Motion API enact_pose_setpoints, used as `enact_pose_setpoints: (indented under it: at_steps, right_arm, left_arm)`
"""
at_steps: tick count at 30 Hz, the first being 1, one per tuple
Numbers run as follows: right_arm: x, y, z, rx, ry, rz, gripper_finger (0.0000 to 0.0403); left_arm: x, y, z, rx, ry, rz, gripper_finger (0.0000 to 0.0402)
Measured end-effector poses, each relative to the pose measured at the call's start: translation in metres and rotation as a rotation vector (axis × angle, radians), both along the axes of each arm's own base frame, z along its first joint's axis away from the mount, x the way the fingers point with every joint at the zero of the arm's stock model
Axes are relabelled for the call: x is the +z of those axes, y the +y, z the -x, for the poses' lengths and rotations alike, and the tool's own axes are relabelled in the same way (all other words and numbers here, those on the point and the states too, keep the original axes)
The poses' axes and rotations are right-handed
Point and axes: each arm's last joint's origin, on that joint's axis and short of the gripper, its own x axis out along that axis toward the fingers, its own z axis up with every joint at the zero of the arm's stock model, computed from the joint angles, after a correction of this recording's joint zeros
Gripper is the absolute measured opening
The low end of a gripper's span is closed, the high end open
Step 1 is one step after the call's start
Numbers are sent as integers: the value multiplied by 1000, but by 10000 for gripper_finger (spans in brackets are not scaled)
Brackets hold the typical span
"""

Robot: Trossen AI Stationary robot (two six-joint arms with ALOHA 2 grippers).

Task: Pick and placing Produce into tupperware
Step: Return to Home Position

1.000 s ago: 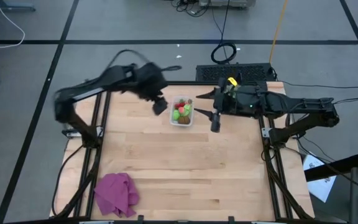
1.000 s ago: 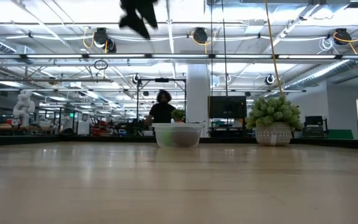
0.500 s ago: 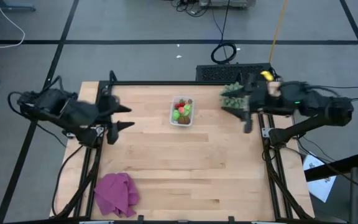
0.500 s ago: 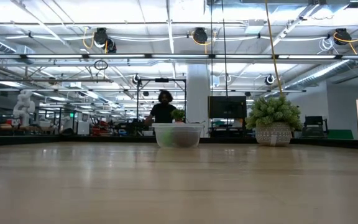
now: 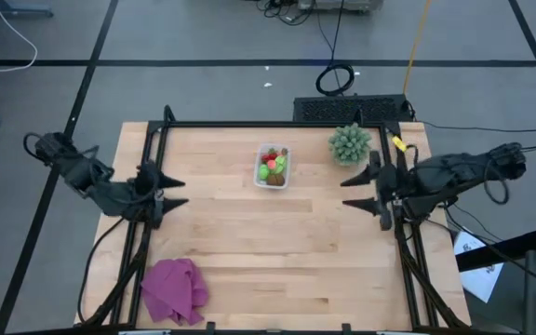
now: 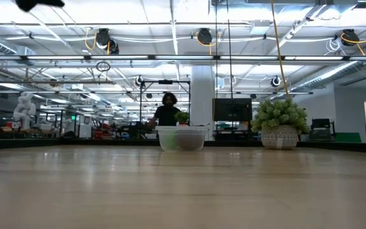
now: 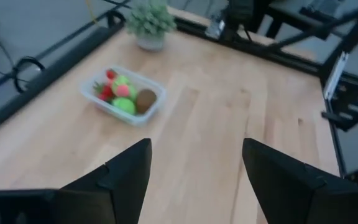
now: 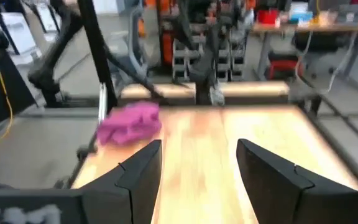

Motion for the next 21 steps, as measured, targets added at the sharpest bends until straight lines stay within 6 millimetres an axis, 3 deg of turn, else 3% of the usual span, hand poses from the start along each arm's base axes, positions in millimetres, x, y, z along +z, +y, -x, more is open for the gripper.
enact_pose_setpoints:
  at_steps: [3, 8, 13, 21]
  right_arm:
    - [-27, -3, 9, -28, 23, -44, 201]
    - [-51, -22, 55, -117, -122, -140, 201]
    - [-72, -35, 93, -79, -285, -172, 201]
    - [-89, -45, 122, -70, -380, -165, 201]
  left_arm:
    - [-26, -1, 3, -31, -8, 16, 257]
    - [-52, 8, 17, -4, -52, 67, 257]
    - [-51, 24, 39, -2, -155, 74, 257]
    - [-51, 46, 65, 16, -251, 75, 257]
